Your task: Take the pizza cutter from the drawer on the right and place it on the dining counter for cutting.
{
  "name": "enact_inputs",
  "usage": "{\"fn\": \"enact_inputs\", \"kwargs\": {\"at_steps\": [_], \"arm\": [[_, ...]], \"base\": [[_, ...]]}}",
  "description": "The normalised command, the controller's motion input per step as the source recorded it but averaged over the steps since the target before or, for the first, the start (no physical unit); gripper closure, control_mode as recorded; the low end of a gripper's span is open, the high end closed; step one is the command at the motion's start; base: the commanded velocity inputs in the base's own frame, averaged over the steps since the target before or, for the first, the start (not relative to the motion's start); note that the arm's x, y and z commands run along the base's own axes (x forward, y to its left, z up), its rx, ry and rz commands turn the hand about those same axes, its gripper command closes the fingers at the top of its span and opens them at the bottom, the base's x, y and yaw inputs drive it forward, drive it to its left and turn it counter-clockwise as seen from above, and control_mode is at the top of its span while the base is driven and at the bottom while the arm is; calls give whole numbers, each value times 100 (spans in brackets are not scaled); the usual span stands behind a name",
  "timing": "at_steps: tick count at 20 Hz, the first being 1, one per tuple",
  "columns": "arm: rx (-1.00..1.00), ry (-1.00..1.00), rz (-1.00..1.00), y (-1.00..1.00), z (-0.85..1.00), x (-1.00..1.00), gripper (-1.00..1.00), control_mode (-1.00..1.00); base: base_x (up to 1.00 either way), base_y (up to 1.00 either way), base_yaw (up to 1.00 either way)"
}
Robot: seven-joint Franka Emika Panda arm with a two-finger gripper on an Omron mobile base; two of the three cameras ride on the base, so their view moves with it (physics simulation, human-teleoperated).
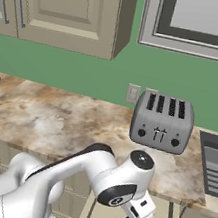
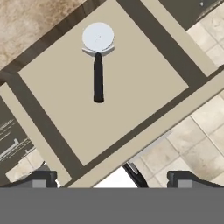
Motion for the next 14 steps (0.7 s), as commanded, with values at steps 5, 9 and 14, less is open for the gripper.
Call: {"fn": "enact_inputs", "kwargs": {"at_steps": [5,9,14], "arm": [[0,0,0,9,-16,0,-100,-100],[0,0,0,6,-11,0,-100,-100],[0,0,0,0,-6,0,-100,-100]], "base": [[0,0,0],[0,0,0],[0,0,0]]}}
